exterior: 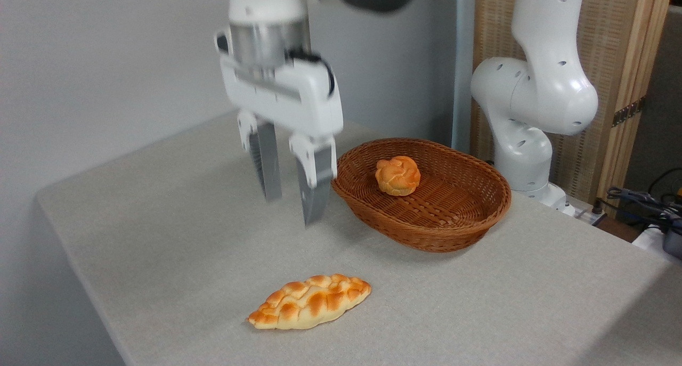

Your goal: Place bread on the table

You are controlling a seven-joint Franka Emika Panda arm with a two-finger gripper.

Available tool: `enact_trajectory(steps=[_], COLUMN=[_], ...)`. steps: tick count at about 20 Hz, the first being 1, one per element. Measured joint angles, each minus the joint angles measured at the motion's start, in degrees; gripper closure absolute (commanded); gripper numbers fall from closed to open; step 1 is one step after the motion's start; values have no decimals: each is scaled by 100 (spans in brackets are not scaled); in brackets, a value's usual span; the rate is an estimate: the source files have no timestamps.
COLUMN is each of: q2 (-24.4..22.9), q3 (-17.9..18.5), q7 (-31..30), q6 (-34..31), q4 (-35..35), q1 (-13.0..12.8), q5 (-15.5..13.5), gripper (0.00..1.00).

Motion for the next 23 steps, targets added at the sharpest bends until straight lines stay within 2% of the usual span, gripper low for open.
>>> enact_trajectory(steps=[2,6,14,23], q2=[-8,84,510,556], q3=[-223,-342,-343,-341], q7=[-65,-106,-106,-105], q6=[-483,-1132,-1199,-1203], q4=[379,887,1265,1296], q1=[174,318,346,351], q5=[-189,-278,-278,-278], gripper=[0,0,0,0])
